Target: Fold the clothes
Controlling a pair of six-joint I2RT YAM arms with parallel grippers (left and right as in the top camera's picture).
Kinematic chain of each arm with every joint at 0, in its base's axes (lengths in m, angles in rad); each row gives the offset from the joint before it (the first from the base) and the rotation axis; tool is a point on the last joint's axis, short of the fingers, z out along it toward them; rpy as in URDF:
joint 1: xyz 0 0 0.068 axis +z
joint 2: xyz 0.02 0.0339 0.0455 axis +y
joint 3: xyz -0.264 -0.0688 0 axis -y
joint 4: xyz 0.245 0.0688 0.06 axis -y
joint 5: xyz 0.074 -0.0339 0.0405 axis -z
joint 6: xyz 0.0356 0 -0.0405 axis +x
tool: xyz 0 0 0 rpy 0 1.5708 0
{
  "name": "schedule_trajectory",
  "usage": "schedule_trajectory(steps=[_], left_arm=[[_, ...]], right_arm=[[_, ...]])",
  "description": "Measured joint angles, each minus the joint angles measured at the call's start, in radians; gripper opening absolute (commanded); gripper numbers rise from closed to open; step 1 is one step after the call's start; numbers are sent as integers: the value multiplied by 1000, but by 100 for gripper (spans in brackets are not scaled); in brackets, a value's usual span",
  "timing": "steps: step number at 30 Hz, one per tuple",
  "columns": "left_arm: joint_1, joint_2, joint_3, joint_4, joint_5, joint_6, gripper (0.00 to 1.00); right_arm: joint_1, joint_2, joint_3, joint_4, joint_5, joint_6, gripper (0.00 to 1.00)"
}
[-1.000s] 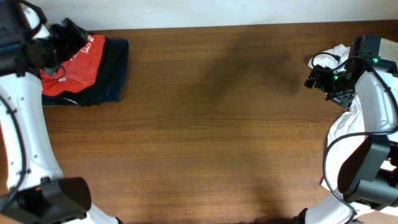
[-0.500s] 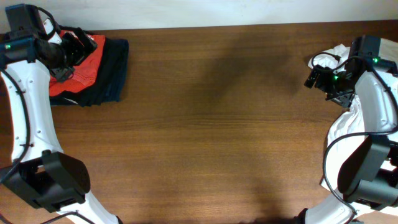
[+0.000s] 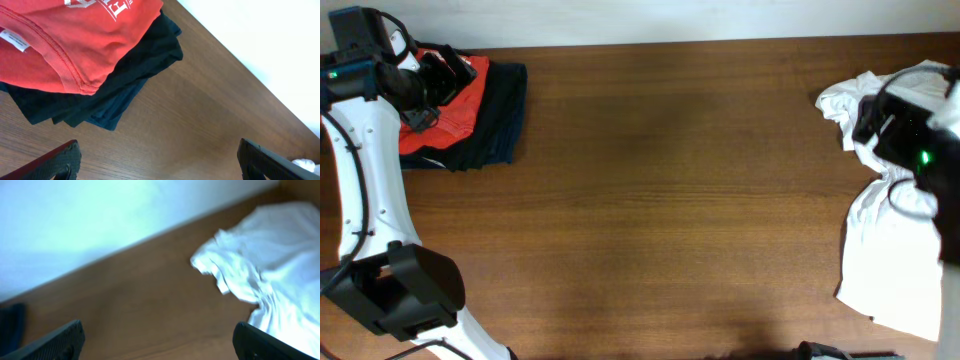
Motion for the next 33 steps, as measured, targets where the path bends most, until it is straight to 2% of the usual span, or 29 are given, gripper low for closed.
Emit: schedule_trajectory(steps=[4, 6, 9, 11, 15, 23, 26, 30, 33], left_arm=[[0, 0, 0, 2, 0, 0, 99], [0, 0, 0, -2, -1, 0, 99], [0, 0, 0, -3, -1, 0, 99], [0, 0, 0, -2, -1, 0, 99], [0, 0, 0, -2, -3, 0, 99], [0, 0, 0, -2, -3, 0, 99], [0, 0, 0, -2, -4, 0, 99], [0, 0, 0, -2, -3, 0, 99], [0, 0, 0, -2, -3, 0, 99]], right_arm=[[270, -444, 1, -16, 5, -4, 98], [310, -636, 17, -77, 5, -5, 98], [311, -734, -35, -150, 8, -5, 98], [312, -853, -239, -135, 16, -4, 98], [313, -1085, -668, 177, 23, -5, 98], [315, -1125, -1353, 950, 64, -4, 98], [315, -1125, -1477, 1037, 66, -5, 98], [315, -1125, -1545, 1029, 81, -5, 98], [315, -1126, -1549, 996, 83, -122, 98]])
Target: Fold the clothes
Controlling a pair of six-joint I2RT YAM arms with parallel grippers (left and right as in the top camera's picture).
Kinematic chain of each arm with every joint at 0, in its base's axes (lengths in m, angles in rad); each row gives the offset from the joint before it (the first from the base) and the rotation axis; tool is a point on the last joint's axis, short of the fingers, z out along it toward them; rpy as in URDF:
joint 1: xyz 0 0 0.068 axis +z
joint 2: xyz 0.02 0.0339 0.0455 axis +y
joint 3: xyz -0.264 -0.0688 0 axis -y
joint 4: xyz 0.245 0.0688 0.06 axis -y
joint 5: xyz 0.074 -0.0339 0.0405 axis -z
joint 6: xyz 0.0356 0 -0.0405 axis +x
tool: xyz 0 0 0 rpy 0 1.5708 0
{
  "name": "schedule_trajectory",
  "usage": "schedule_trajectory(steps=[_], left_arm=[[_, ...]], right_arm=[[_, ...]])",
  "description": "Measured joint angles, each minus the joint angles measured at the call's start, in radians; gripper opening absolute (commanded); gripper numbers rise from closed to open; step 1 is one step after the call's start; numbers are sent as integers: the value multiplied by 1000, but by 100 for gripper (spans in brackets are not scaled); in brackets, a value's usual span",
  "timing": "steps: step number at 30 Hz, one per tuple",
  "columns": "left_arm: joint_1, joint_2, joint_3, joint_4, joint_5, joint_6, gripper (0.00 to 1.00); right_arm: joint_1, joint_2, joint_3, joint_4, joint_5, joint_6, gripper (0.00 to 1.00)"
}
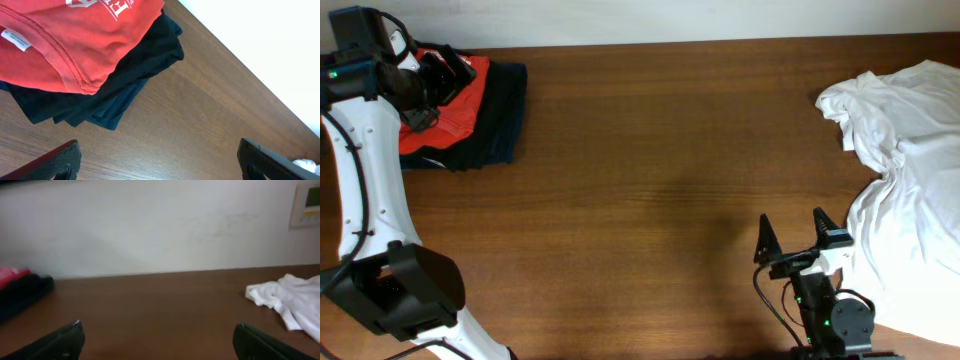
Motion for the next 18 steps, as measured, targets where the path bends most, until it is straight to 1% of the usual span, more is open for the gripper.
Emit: schedule_trajectory(steps=[2, 4, 7, 18], left_arm=[[0, 0, 0, 0, 0, 0, 99], [0, 0, 0, 0, 0, 0, 99], [0, 0, 0, 0, 0, 0, 99], [0, 0, 0, 0, 0, 0, 99]], right_arm=[[0, -1, 0, -91, 0, -138, 98], [0, -1, 0, -91, 1, -193, 98], [0, -1, 0, -91, 1, -217, 98], [0, -1, 0, -91, 1, -223, 98]])
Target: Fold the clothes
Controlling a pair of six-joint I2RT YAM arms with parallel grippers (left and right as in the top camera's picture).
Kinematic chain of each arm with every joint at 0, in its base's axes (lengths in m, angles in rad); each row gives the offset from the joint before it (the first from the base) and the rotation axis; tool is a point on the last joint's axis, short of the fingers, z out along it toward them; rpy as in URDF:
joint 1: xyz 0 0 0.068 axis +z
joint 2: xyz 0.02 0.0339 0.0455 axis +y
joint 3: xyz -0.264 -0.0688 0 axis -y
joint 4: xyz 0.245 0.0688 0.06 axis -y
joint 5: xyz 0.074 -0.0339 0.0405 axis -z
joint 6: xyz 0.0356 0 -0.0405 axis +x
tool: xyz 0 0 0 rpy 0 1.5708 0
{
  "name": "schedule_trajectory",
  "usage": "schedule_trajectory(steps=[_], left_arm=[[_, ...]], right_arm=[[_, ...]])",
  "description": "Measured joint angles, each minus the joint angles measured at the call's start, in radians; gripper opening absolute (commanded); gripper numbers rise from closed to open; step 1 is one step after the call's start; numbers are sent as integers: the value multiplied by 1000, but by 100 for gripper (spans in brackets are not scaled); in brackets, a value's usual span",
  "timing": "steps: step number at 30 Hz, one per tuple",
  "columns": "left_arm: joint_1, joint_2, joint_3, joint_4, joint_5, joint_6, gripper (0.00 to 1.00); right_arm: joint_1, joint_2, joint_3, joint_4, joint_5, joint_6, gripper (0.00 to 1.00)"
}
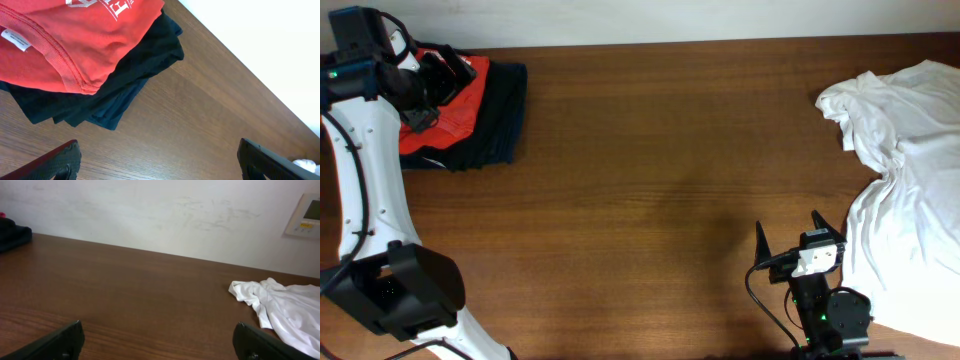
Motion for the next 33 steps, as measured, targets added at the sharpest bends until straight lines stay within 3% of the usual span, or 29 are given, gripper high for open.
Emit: schedule_trajectory(steps=[17, 24, 26, 29, 33], left_arm=[[-16, -56, -2, -1, -2, 0, 99], [-204, -602, 8, 3, -8, 1, 100], [-271, -697, 8, -50, -38, 9, 99], [-364, -830, 0, -253, -113, 14, 99], [-455, -1027, -146, -223, -164, 15, 99]], right_arm=[[0, 0, 0, 0, 0, 0, 98], [0, 0, 0, 0, 3, 0, 98], [0, 0, 0, -1, 3, 0, 98], [0, 0, 0, -1, 4, 0, 98], [0, -1, 0, -1, 7, 0, 98]])
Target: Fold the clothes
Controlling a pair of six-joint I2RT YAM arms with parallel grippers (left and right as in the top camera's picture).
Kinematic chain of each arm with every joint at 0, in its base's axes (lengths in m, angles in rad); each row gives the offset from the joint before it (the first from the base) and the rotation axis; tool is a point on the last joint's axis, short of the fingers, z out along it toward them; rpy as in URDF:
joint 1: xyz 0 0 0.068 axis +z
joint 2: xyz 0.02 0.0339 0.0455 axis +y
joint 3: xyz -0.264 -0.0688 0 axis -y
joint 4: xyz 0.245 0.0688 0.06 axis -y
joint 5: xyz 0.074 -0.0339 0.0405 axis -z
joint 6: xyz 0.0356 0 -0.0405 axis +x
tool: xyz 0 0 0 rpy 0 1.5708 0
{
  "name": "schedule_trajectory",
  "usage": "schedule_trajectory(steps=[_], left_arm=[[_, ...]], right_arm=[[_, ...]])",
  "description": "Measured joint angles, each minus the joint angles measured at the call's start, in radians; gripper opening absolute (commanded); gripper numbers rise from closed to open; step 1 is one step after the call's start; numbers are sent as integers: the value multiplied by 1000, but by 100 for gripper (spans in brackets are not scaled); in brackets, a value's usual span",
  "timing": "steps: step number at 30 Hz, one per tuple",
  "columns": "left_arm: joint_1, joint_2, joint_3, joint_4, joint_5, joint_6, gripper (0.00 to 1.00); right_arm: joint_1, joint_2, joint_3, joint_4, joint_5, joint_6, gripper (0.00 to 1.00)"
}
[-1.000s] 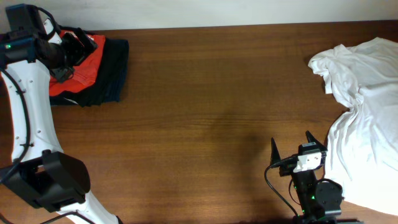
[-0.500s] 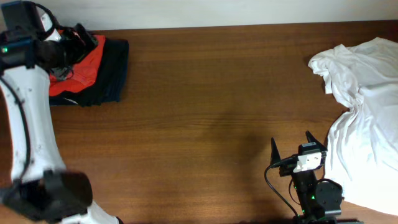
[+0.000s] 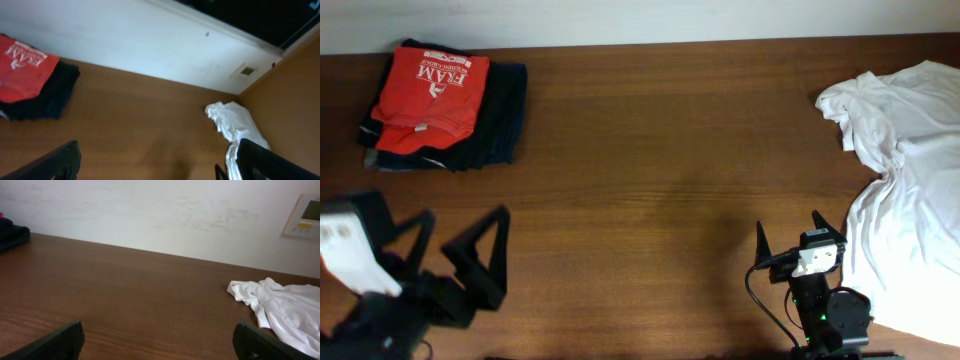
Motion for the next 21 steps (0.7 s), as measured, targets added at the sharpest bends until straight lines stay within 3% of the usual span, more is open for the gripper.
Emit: schedule_trajectory(steps=[3, 5, 12, 17, 21], left_arm=[[-1, -137, -235, 151, -8, -1, 99], [-1, -255, -498, 298, -12, -6, 99], [-1, -568, -1274, 904, -89, -13, 99], [19, -742, -1615, 1185, -154, -14, 99], [29, -842, -1775, 1263, -167, -16, 100]], right_arm=[[0, 0, 0, 0, 0, 0, 98], [0, 0, 0, 1, 0, 0, 98], [0, 1, 0, -1, 1, 0, 98], [0, 1, 0, 0, 0, 0, 98], [0, 1, 0, -1, 1, 0, 98]])
